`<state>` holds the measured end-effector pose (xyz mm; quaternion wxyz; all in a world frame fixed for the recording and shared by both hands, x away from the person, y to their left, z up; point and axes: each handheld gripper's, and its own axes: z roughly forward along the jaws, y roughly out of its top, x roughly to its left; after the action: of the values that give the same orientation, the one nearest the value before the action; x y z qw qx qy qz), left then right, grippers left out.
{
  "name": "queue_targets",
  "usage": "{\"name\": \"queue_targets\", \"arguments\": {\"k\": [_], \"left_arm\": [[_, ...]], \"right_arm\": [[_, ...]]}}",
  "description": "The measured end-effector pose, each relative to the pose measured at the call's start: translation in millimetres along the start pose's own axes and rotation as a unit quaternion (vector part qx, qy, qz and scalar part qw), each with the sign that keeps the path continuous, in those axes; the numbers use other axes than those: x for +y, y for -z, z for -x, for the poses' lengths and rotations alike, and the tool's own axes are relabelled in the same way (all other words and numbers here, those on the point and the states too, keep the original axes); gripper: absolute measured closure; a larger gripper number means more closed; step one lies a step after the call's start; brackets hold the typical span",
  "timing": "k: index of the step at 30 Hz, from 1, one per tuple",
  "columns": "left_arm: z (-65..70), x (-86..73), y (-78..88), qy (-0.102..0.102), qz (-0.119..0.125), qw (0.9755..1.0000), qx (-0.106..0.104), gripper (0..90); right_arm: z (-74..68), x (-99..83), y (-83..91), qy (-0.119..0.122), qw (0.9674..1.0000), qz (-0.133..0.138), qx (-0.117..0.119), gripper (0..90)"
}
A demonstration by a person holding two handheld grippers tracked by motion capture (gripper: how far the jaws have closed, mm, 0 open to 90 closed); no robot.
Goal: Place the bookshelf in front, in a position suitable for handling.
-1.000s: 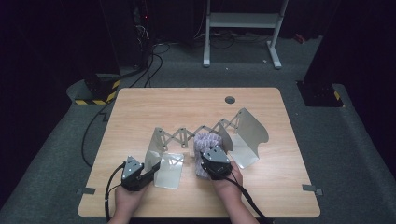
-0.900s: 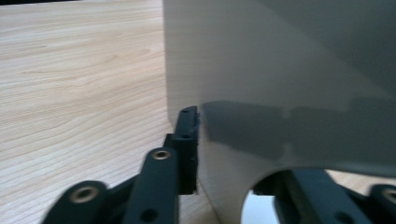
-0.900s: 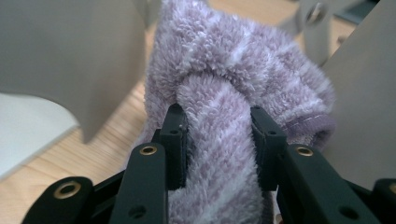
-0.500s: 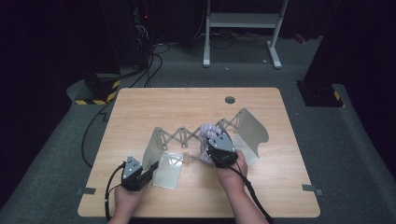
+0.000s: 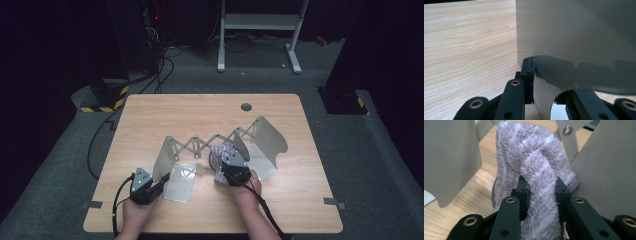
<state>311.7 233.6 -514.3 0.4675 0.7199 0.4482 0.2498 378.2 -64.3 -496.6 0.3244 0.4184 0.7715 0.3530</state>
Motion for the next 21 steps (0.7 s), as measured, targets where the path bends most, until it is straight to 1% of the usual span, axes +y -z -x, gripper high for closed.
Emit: {"name": "queue_targets", "arguments": {"k": [1,2,3,4,5,6,7,8,9,11,12,13,14,15,16,19,20,21], "left_arm": [[0.1,0.0,-0.1,0.000,0.000,1.0000,0.000,74.5],[0.1,0.0,-0.1,0.000,0.000,1.0000,0.000,74.5],[0.1,0.0,0.0,0.001,0.000,1.0000,0.000,74.6],[0.1,0.0,0.0,0.001,0.000,1.0000,0.000,74.6],[0.5,-0.1,-0.1,0.003,0.001,1.0000,0.001,74.6],[0.5,0.0,0.0,0.003,0.000,1.0000,0.001,74.6],[0.4,-0.1,0.1,0.003,-0.001,1.0000,0.000,74.6],[0.4,-0.1,0.1,0.003,-0.001,1.0000,0.000,74.6],[0.6,-0.1,0.2,0.003,-0.001,1.0000,0.000,74.6],[0.5,-0.2,0.3,0.003,-0.001,1.0000,0.000,74.6],[0.5,-0.2,0.3,0.003,-0.001,1.0000,0.000,74.7],[0.4,-0.3,0.4,0.003,-0.001,1.0000,0.000,74.7],[0.4,-0.3,0.4,0.003,-0.001,1.0000,0.000,74.6],[0.3,-0.3,0.3,0.003,-0.001,1.0000,0.000,74.6],[0.3,-0.3,0.3,0.003,-0.001,1.0000,0.000,74.6],[-0.3,-0.2,0.2,0.003,-0.001,1.0000,-0.002,74.4],[-0.5,-0.1,0.1,0.003,-0.001,1.0000,-0.003,74.2],[-0.6,-0.1,0.0,0.003,-0.001,1.0000,-0.003,74.1]], "right_arm": [[0.6,3.5,2.3,-0.001,1.0000,0.009,-0.002,73.6],[0.6,3.5,2.3,-0.001,1.0000,0.009,-0.002,73.6],[2.6,13.5,10.5,0.004,0.9996,0.028,-0.007,74.1],[4.0,20.1,16.7,0.004,0.9991,0.041,-0.011,74.2],[4.0,20.1,16.7,0.004,0.9991,0.041,-0.011,74.2],[6.2,27.4,23.8,0.004,0.9984,0.054,-0.015,74.3],[10.9,42.6,39.0,0.000,0.9963,0.082,-0.023,74.3],[10.9,42.6,39.0,0.000,0.9963,0.082,-0.023,74.3],[14.3,55.5,52.5,0.004,0.9936,0.108,-0.032,74.3],[15.8,63.6,60.6,0.008,0.9913,0.124,-0.042,74.2],[15.8,63.6,60.6,0.008,0.9913,0.124,-0.042,74.2],[15.6,64.9,60.7,0.010,0.9907,0.126,-0.050,74.2],[15.6,64.9,60.7,0.010,0.9907,0.126,-0.050,74.2],[13.2,58.6,52.2,0.014,0.9924,0.111,-0.051,74.1],[13.2,58.6,52.2,0.014,0.9924,0.111,-0.051,74.1],[6.3,39.4,30.2,0.014,0.9964,0.073,-0.040,73.9],[1.9,28.0,17.9,0.015,0.9980,0.052,-0.033,73.8],[0.0,21.9,11.0,0.016,0.9987,0.041,-0.028,73.7]]}}
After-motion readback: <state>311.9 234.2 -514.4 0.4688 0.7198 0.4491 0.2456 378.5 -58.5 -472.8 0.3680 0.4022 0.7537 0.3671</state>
